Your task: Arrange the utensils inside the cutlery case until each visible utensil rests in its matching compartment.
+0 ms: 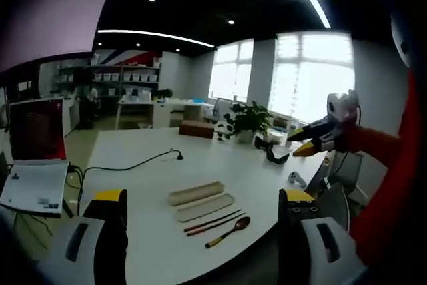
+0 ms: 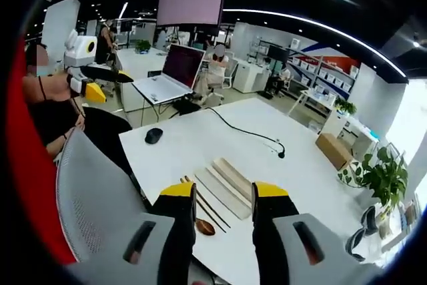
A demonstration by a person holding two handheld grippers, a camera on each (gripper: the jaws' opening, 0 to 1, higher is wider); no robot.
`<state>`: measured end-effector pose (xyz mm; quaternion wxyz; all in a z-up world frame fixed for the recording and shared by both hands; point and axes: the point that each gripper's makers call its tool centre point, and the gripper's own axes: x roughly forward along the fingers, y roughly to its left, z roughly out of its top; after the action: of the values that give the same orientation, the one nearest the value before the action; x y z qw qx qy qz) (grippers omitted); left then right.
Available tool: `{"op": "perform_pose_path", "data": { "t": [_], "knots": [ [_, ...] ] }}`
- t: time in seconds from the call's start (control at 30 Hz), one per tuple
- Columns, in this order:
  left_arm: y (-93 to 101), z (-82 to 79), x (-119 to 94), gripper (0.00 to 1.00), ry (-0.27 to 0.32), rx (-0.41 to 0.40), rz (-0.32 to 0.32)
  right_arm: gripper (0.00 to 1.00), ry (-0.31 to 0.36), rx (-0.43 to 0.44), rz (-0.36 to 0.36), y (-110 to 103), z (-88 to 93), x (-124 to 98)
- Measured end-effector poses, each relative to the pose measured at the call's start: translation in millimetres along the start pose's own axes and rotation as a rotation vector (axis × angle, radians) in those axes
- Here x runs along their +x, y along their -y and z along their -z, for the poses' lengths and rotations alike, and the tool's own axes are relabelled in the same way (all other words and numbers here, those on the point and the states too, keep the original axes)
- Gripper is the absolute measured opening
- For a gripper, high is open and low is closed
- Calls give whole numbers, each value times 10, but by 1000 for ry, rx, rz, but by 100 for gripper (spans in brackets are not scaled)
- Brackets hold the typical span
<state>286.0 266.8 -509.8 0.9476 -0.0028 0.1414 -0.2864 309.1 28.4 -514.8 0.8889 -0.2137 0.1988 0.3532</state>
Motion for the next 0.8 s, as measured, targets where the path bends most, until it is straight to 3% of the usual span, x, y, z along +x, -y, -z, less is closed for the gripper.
{"op": "perform_pose_path", "data": {
  "t": [0.17,0.33,0.43,0.53,0.57,0.63,0.8],
  "knots": [
    [-18,-11,95,95,-7,20,15,27,-50,-31,1,-33,117,96],
    [-32,33,133,91,-30,14,1,25,-47,-15,-25,-88,96,180],
    [-12,55,144,96,-36,-18,5,24,-59,-41,-48,-101,86,242],
    [23,108,151,96,-61,0,23,25,-93,-40,-78,-106,127,304],
    [59,128,148,95,-70,14,40,29,-119,38,-113,-143,171,347],
    [58,141,134,96,-74,20,31,36,-124,84,-136,-145,193,418],
    [82,171,71,98,-53,-70,51,29,-128,9,-137,-112,210,544]
  ]
}}
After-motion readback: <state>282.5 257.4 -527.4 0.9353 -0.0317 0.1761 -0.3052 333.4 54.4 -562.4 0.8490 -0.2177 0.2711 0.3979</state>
